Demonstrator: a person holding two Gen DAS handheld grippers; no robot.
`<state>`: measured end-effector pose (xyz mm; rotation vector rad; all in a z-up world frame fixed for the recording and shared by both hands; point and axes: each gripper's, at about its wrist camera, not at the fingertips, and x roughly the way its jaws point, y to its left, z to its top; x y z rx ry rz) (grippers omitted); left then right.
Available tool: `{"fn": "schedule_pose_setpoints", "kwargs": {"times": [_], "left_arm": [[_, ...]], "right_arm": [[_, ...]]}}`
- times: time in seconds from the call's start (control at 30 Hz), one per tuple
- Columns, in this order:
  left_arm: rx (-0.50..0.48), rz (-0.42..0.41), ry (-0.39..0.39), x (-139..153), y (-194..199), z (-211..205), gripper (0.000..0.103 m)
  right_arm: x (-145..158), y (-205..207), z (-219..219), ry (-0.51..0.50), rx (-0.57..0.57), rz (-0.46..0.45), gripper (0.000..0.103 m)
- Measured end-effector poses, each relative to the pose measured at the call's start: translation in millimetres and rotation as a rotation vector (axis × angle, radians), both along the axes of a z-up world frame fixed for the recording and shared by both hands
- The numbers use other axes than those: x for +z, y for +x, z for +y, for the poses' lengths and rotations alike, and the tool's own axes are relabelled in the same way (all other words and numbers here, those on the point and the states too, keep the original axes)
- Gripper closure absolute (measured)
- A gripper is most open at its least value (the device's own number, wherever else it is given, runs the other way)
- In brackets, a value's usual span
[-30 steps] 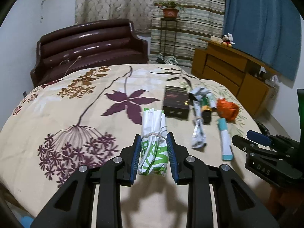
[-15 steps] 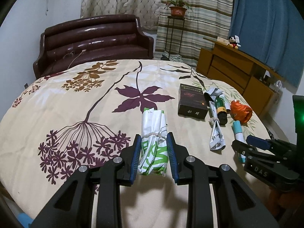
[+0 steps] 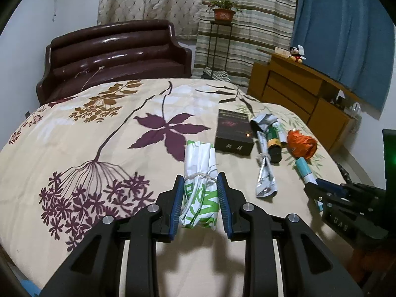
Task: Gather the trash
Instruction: 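Grasp the teal-white tube with the right tool while the left tool holds the packet, then carry the packet and tube over the black bin and open both tools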
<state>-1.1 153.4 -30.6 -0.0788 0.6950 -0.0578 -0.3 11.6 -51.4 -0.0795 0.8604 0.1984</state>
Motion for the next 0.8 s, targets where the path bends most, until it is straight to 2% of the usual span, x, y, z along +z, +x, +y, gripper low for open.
{"fn": "schedule_pose_setpoints", "kwargs": {"times": [0.37, 0.8], "left_arm": [[-0.075, -0.023, -0.018, 8, 3, -33, 0.074], [-0.198, -0.038, -0.022, 16, 15, -96, 0.074]], "right_arm": [[8, -14, -22, 0.040, 0.002, -0.030, 0.084], [12, -12, -81, 0.043, -0.107, -0.054, 0.084]]}}
